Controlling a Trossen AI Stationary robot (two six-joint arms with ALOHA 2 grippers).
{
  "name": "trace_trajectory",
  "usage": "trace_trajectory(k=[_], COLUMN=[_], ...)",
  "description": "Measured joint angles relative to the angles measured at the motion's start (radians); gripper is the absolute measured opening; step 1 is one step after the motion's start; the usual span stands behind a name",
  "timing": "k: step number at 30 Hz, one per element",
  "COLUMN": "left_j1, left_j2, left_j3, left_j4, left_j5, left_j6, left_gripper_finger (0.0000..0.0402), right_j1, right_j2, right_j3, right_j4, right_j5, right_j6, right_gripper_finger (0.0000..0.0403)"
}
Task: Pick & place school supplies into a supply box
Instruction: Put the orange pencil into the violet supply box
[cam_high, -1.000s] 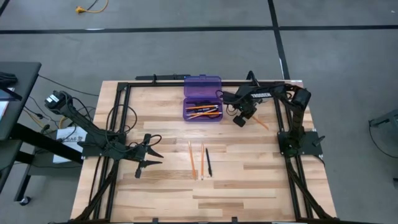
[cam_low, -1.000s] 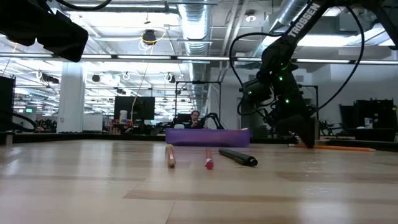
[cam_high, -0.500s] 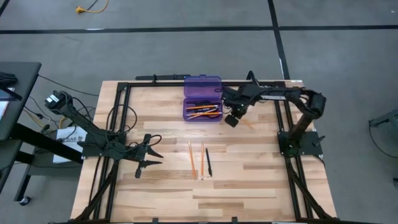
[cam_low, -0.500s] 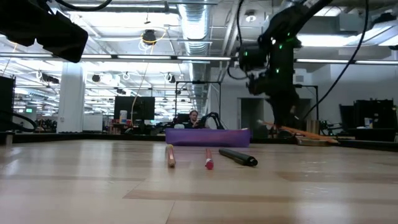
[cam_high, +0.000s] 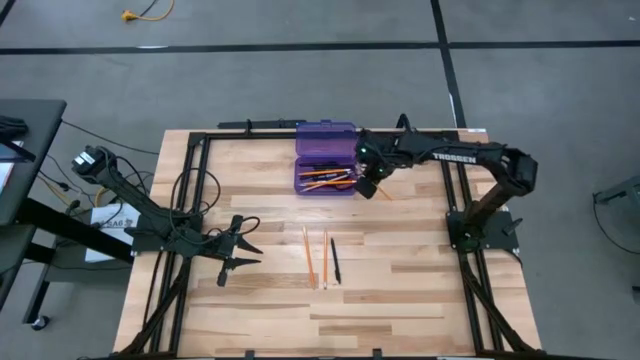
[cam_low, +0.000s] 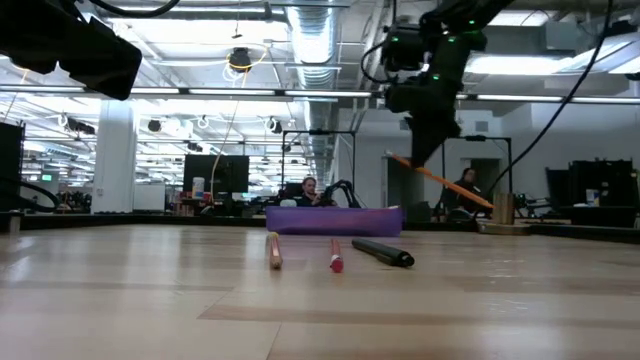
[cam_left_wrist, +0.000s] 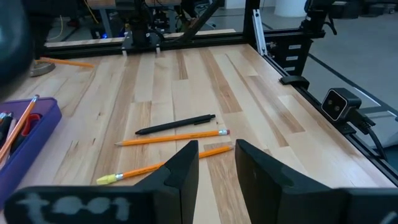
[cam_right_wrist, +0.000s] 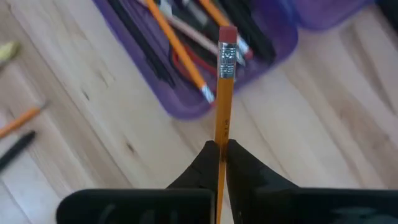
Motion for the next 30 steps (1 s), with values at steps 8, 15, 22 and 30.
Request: trace_trajectory(k=[8, 15, 22, 30], left_j1=[0.0, 0.0, 0.0, 0.0], left_j2=[0.0, 0.0, 0.0, 0.0], left_j3=[0.0, 0.0, 0.0, 0.0], left_j4=[0.001, 0.01, 0.011, 0.011], left_j5=[0.001, -0.001, -0.002, -0.002], left_j6=[-0.001, -0.007, -0.018, -0.018], left_gripper_finger=[0.0096, 0.0096, 0.0096, 0.0096], right_j1=[0.0, -0.001, -0.001, 0.013], right_j2=[0.184, 0.416, 0.657, 0.82], right_j3=[0.288, 0.666, 0.969, 1.087], right_j4=[-0.127, -0.298, -0.458, -0.525], right_j5=[0.033, 0.053, 0.053, 0.046], right_j6=[-0.085, -0.189, -0.249, -0.291], right_gripper_finger=[0.0, 0.0, 0.0, 0.0])
